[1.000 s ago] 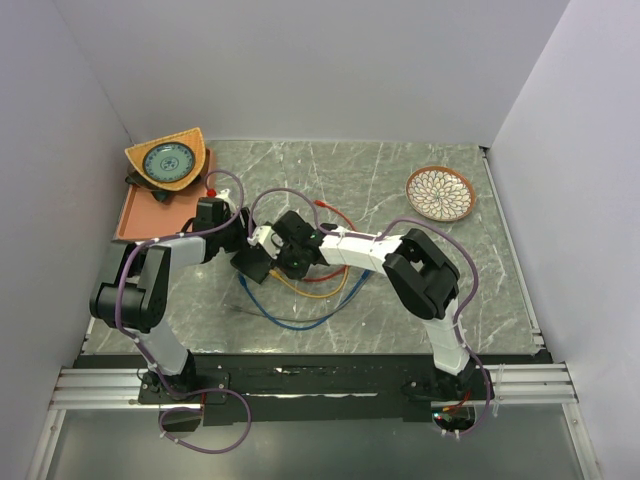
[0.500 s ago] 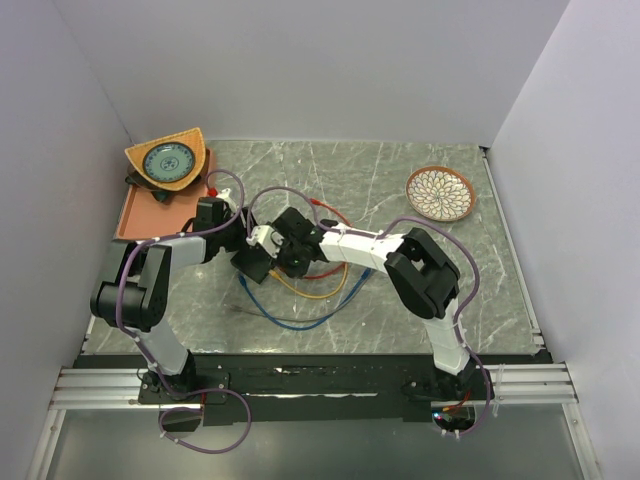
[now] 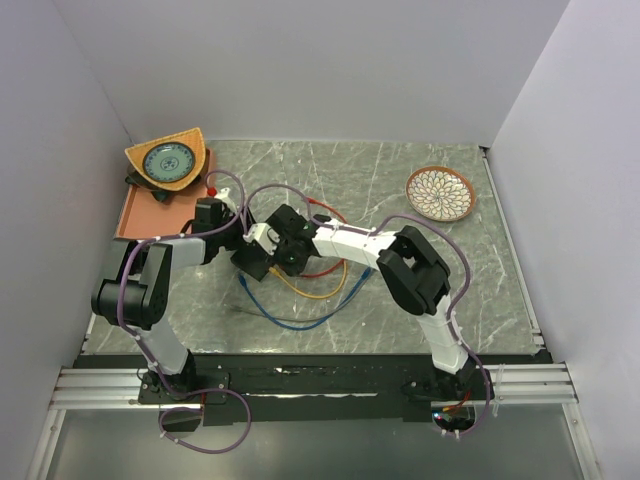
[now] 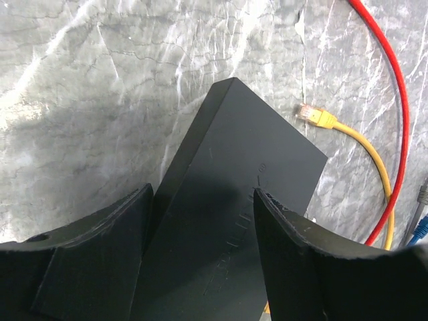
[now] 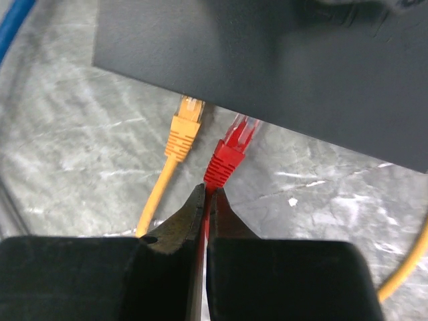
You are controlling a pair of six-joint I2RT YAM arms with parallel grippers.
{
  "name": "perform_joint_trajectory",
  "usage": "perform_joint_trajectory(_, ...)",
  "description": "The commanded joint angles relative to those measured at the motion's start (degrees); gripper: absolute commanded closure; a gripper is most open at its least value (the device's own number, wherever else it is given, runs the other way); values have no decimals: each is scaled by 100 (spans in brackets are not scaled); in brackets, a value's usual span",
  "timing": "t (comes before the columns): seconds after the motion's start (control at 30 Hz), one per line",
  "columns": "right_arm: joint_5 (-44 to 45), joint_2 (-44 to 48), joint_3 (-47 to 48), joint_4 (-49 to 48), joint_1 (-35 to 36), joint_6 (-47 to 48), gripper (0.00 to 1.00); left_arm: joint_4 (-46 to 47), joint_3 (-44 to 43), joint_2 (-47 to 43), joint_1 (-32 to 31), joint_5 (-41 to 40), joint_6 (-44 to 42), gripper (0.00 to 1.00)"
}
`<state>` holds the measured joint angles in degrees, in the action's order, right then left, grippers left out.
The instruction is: Insert the plug into the switch port
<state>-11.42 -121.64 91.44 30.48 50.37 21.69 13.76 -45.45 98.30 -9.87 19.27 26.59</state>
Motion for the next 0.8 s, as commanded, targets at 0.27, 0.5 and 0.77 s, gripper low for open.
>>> perform_joint_trajectory(0.27,-36,141,-337,-1967,34,-315,100,-163,168,224,-191,1061,215,36)
perform_joint_trajectory(0.5,-264,422,-381,-1792,43,45,100,-84,98,260,-200,1395,66,37)
perform_joint_trajectory(0.77,-440,791,-592,-1756,52,107,100,4,265,110,-498,1624,-31,37)
